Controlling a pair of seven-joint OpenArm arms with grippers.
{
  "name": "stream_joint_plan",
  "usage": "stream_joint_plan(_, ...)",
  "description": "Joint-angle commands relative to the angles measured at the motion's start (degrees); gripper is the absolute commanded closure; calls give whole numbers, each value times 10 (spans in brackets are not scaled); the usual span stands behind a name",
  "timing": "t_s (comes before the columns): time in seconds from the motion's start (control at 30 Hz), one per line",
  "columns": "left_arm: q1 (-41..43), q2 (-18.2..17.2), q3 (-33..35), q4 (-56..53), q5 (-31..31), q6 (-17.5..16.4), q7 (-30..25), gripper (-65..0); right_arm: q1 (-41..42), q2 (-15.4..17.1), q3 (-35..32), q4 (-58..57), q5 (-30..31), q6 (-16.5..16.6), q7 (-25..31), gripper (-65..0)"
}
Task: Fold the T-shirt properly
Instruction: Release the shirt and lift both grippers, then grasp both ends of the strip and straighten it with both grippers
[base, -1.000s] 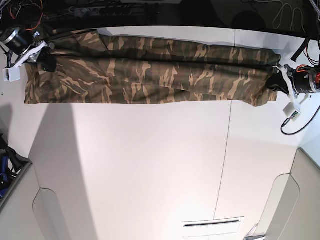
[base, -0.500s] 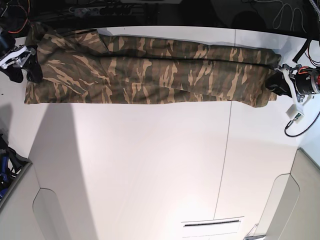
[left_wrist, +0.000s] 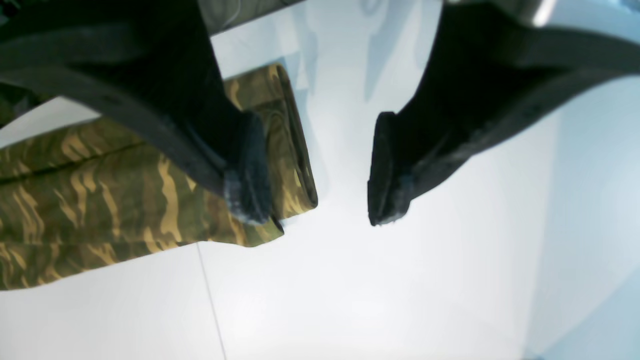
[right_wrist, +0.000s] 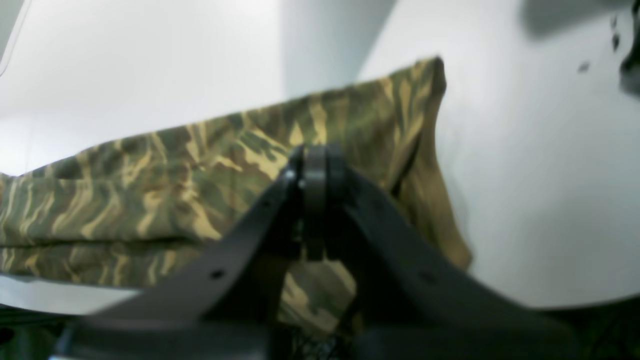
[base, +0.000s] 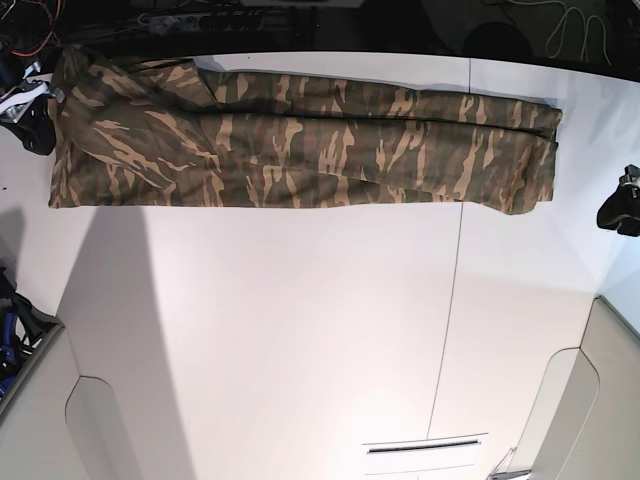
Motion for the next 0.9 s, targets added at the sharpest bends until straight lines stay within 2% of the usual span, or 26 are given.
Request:
stream_joint_plan(0.0,-5,-13,-6,3,-20,0,-5,-346,-2,6,-1,-6,8,2,15,0)
stream_joint_plan(0.13,6,0,-6,-15,-33,-2,-4,-357,-2,6,-24,-73,5,8,33,0)
stream_joint_plan(0.27,34,29,-6,-35,-33,-9,-9,-430,-2,8,-59,-144,-10,8,65,0)
stream_joint_plan(0.4,49,66,-6,-43,-28,-10,-24,-433,2,32,-115,-210,-17,8,121,0)
stream_joint_plan(0.47,51,82,-6,-44,-21,-14,-26,-433,17,42,-139,-241,-45,8,137,0)
stream_joint_plan(0.57,51,102,-6,-44,-12,-16,-35,-433,57,44,-160,-283,-84,8,136,0)
stream_joint_plan(0.87,51,125,-6,-44,19,-18,-61,-433,157,45,-165,-336,-121,6,136,0)
